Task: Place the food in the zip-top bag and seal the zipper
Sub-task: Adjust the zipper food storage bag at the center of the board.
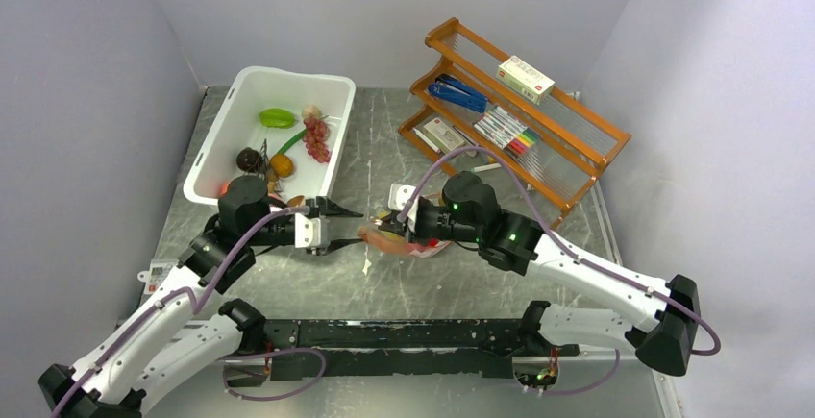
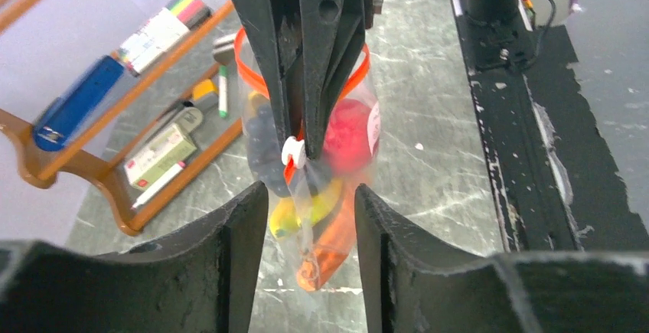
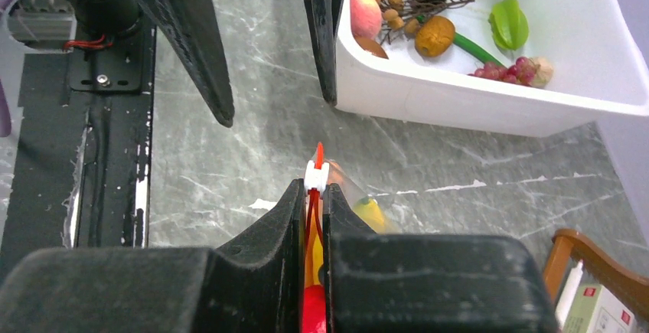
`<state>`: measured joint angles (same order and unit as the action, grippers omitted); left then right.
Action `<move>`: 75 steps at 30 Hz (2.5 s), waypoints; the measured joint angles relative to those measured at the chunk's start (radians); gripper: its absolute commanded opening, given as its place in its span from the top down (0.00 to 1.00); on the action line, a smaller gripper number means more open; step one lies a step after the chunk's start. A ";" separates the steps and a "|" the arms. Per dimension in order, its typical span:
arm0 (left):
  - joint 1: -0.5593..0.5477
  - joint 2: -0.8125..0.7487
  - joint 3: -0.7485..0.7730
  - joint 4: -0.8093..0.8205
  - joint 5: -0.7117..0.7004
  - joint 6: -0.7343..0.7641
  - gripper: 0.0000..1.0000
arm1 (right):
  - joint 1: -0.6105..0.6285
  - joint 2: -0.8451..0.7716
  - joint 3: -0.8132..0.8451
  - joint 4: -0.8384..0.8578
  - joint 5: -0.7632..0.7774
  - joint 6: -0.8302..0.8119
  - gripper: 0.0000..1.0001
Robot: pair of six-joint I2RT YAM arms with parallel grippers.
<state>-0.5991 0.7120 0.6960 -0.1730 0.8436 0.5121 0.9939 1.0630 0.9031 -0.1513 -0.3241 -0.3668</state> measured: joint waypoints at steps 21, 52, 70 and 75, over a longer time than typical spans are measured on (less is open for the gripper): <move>0.000 0.206 0.084 -0.113 0.121 0.077 0.93 | 0.000 0.010 -0.014 0.026 -0.111 0.002 1.00; 0.005 0.090 0.269 0.084 -0.226 -0.392 0.37 | -0.003 0.026 0.354 -0.152 0.452 0.606 1.00; -0.043 0.238 0.200 0.249 -0.277 -0.489 0.08 | -0.004 0.152 0.360 -0.609 0.915 1.960 1.00; -0.161 0.261 0.146 0.316 -0.370 -0.493 0.10 | -0.004 0.135 0.335 -0.602 0.961 2.157 1.00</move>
<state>-0.7601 0.9730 0.8417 0.1432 0.4732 0.0193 0.9901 1.1984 1.2381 -0.7532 0.6373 1.7901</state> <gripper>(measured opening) 0.917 0.061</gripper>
